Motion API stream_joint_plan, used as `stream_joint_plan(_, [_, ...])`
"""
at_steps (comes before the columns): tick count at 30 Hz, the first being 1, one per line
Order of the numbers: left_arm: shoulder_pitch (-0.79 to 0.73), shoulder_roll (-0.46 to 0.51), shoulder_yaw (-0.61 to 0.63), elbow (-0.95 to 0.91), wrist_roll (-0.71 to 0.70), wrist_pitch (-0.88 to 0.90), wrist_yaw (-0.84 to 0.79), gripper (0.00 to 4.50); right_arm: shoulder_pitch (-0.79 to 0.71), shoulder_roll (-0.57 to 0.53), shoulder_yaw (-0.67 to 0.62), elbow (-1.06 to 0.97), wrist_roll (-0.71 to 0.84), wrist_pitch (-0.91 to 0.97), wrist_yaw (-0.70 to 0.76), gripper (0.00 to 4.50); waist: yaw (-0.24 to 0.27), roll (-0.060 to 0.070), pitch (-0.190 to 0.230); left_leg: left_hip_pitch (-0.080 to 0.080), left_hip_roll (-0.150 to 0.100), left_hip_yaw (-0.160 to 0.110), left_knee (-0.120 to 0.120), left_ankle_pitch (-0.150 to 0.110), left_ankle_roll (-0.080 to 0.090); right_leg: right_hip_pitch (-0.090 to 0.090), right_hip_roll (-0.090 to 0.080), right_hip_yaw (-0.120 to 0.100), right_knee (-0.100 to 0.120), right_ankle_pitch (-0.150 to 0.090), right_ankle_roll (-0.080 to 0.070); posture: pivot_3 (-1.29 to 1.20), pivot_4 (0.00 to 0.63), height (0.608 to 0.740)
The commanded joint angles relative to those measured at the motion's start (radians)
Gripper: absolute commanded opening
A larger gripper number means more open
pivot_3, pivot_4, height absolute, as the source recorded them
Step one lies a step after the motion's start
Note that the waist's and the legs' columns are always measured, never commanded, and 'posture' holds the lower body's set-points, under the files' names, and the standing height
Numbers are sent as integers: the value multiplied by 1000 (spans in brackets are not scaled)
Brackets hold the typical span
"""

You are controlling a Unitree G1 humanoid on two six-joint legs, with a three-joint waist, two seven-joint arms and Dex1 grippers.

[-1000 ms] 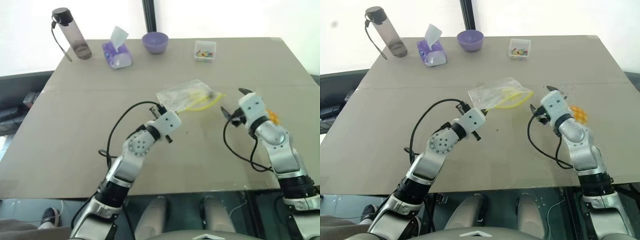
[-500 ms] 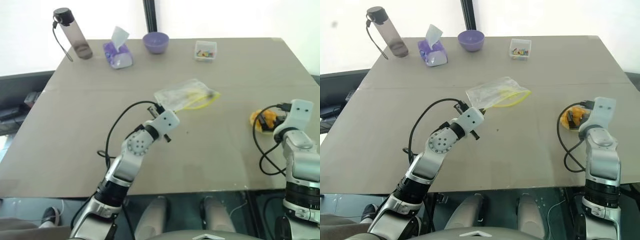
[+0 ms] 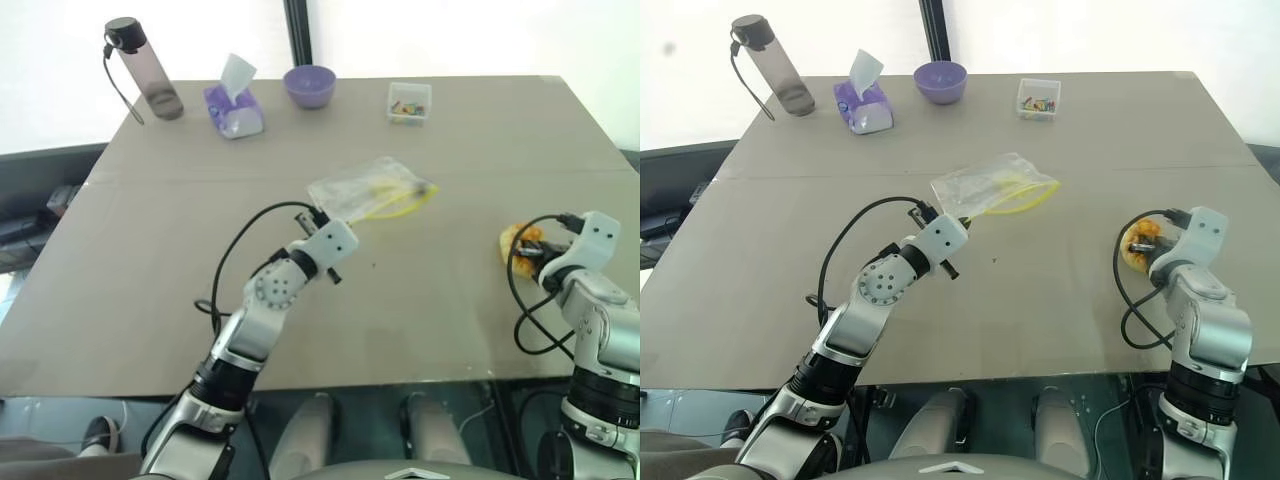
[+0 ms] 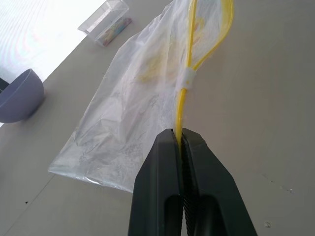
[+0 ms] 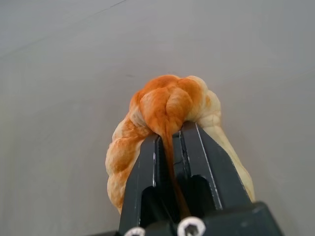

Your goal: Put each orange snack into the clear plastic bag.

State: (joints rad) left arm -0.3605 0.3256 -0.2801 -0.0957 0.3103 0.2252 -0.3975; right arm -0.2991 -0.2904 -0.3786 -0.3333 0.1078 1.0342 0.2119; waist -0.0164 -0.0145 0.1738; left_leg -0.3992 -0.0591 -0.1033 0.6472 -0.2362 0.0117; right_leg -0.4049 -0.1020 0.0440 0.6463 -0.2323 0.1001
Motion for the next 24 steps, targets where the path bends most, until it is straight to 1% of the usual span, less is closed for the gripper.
stream_joint_plan(1, [-16, 4, 16, -13, -2, -21, 7, 0, -8, -23, 35, -12, 59, -59, 68, 32, -1, 0, 0, 0, 0, 0, 0, 0, 0, 0, 0, 0, 0, 0, 0, 0, 150, 740])
stream_joint_plan(5, [-19, 2, 13, -10, -2, -23, 8, 0, -28, -64, 126, -58, 133, -102, 189, 32, -4, 0, 0, 0, 0, 0, 0, 0, 0, 0, 0, 0, 0, 0, 0, 0, 150, 740])
stream_joint_plan(8, [-19, -2, 8, -10, -1, -28, 8, 0, -59, -72, 181, -63, 172, -110, 227, 32, -3, 0, 0, 0, 0, 0, 0, 0, 0, 0, 0, 0, 0, 0, 0, 0, 150, 740])
stream_joint_plan(10, [-20, -5, 5, -9, 0, -31, 8, 0, -76, -76, 210, -55, 185, -116, 242, 32, -1, 0, 0, 0, 0, 0, 0, 0, 0, 0, 0, 0, 0, 0, 0, 0, 150, 740])
stream_joint_plan(15, [-14, -4, -4, -25, -1, -46, -4, 0, -156, -47, 275, 28, 190, -158, 237, 32, 0, 0, 0, 0, 0, -1, 0, 0, 0, 0, 0, 0, 0, 0, 0, 0, 150, 740])
stream_joint_plan(24, [-11, -7, -13, -46, -2, -64, -16, 0, -243, -16, 349, 158, 196, -196, 244, 32, 0, 0, 0, -1, 0, -1, 0, 0, 0, 0, 0, 0, 0, 0, 0, 0, 150, 740])
